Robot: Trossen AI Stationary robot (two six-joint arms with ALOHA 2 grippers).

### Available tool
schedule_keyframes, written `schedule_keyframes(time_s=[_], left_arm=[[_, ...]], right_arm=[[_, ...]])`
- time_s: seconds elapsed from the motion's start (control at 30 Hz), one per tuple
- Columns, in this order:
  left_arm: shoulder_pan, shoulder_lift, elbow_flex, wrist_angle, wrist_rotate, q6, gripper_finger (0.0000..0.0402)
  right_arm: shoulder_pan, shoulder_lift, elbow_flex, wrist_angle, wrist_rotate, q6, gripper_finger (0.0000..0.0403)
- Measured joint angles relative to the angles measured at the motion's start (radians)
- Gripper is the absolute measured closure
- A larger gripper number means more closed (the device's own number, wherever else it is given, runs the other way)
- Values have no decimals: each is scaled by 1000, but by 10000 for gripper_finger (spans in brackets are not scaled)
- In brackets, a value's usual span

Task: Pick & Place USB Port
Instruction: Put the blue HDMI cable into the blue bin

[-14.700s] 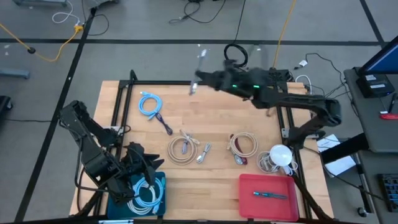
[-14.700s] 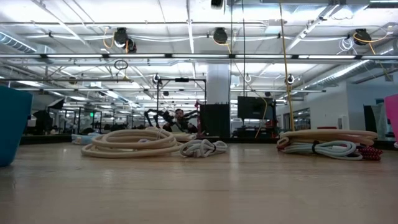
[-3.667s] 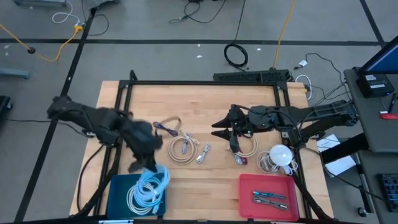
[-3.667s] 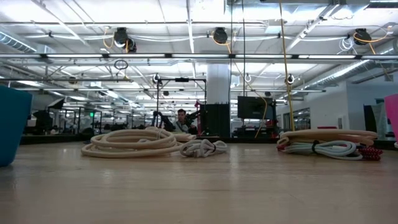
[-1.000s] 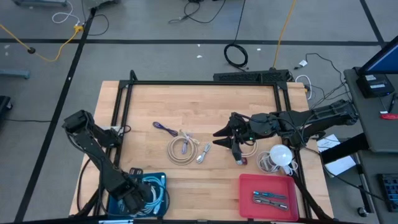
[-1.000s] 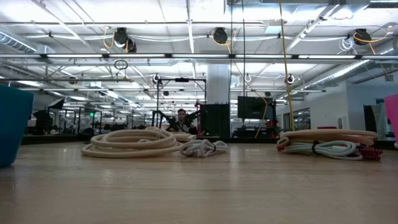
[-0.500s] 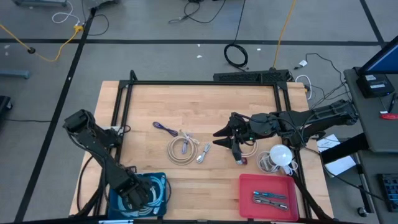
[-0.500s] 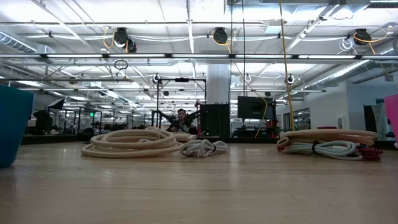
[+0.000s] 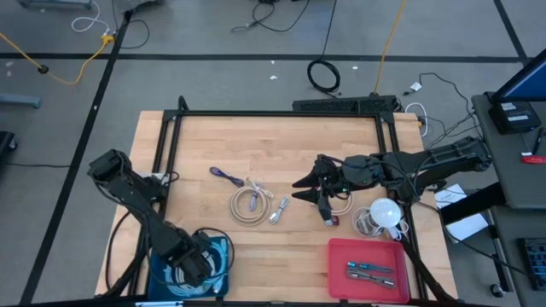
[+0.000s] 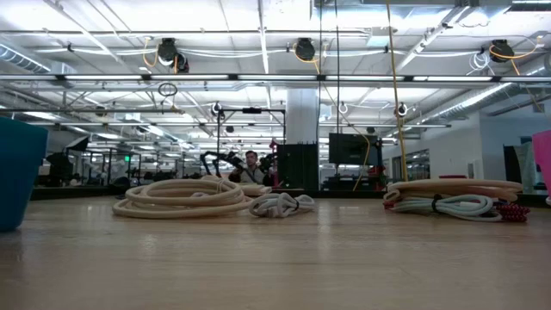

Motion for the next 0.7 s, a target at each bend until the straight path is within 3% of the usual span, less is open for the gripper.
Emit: schedule_keyframes(time_s=[0.37, 0.7], left_arm=[[-19, 0, 0, -59, 64, 75, 165], [-6, 0, 0, -62, 132, 72, 29]], right_arm=[[6, 0, 0, 0, -2, 6, 266], [6, 0, 0, 0, -1, 4, 266]])
